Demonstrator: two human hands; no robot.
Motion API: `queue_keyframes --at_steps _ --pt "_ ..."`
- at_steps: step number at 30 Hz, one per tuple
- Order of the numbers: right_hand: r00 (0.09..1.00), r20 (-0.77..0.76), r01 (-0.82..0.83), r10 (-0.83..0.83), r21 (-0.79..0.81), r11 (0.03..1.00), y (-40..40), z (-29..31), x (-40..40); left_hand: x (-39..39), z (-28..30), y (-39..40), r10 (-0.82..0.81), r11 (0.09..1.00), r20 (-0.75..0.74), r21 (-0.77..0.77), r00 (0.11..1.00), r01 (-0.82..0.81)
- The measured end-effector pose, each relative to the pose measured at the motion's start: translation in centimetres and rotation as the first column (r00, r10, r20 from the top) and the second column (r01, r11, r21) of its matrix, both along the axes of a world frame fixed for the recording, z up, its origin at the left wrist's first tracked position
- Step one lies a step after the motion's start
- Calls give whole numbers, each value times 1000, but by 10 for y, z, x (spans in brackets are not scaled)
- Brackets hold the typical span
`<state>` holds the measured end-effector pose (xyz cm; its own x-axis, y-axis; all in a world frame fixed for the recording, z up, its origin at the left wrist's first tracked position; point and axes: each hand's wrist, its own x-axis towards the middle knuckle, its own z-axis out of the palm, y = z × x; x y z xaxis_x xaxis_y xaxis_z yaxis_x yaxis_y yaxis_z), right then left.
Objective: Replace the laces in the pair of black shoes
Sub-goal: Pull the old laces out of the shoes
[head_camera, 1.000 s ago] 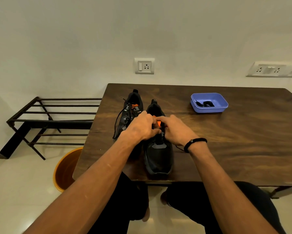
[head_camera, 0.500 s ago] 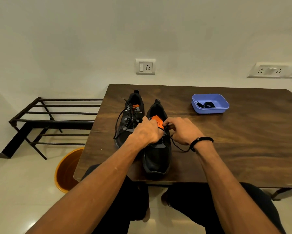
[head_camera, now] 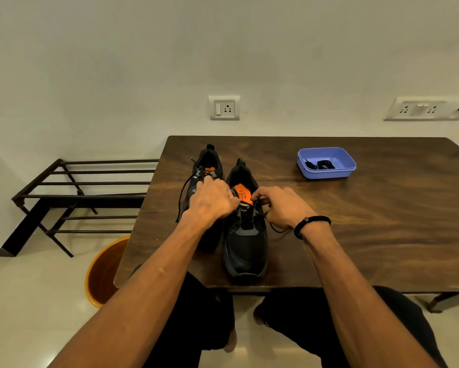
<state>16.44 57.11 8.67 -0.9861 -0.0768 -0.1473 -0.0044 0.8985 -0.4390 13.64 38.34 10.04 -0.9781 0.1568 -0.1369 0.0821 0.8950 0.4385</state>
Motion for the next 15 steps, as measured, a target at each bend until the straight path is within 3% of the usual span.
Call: queue_keyframes --at_steps 4,8,11,15 --pt "1000 4 -9 9 3 1000 0 2 1 3 1 5 -102 993 -129 -78 986 93" --pt "1000 -3 -20 20 16 1000 0 2 2 4 -2 19 -258 946 -68 -220 964 238" --pt "1000 -5 -29 29 24 999 -1 1 1 4 -5 24 -253 946 -65 -227 965 232" --pt "1000 -9 -23 23 11 1000 0 -2 -1 4 4 18 -185 960 -184 -244 965 138"
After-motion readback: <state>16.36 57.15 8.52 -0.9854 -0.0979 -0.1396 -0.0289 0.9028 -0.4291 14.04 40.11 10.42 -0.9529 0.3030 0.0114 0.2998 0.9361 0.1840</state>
